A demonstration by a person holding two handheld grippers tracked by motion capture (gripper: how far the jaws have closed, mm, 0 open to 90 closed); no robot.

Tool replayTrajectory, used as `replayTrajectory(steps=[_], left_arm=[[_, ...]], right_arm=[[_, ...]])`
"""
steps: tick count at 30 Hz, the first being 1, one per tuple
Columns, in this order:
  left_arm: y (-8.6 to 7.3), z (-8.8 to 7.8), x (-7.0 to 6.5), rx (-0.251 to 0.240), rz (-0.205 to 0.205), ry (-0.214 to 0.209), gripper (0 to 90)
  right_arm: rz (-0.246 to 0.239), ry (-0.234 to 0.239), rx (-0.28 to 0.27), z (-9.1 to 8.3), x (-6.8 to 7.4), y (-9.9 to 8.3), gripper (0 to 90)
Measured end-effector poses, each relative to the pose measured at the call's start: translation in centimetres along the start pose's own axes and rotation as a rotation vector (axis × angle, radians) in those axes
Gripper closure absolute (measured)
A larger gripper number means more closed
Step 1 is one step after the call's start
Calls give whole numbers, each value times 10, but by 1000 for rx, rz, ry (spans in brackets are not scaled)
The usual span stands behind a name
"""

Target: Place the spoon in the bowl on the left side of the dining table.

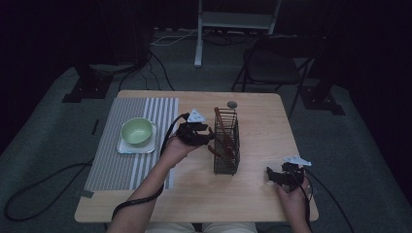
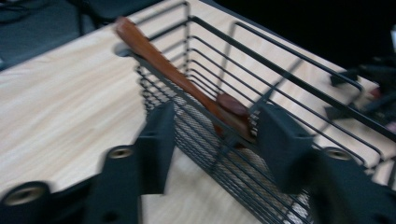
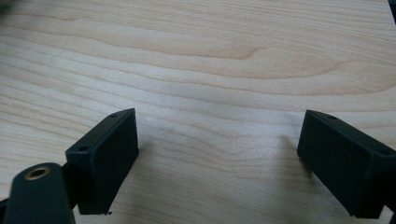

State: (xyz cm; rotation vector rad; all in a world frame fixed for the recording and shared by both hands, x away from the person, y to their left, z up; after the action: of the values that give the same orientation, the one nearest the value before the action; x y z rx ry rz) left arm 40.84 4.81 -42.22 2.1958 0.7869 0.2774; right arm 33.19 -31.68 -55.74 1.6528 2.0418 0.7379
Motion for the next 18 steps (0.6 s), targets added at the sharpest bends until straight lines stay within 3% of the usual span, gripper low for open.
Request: replayTrajectory(steps=[2,3,10,13,18], left_arm=[[0,1,-2,-3,20,0,547],[2,1,-4,-13,35,2,602],[4,3,-8,3,53,-21,723],[1,0,-9,-1,50,-74,767],[-1,-2,-10,-8,54,-101,827]], right_arm=[[0,0,0,0,0,0,118],[0,0,0,0,0,0,118],[1,0,0,0,0,0,118],[1,0,0,0,0,0,118],[0,0,-1,0,0,0,118]])
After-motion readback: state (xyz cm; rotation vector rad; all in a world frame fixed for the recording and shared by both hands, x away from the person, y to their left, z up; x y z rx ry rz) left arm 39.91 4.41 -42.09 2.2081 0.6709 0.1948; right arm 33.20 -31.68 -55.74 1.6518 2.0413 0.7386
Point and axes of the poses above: each handheld gripper's, and its own axes: z roughly forward along the jaws, y roughly out of its top, x roughly to its left, the point moved 1 cm from there along z, roughly forward along the jaws, and after that the axes turned 7 degrees about x, right-handed, at the moved point
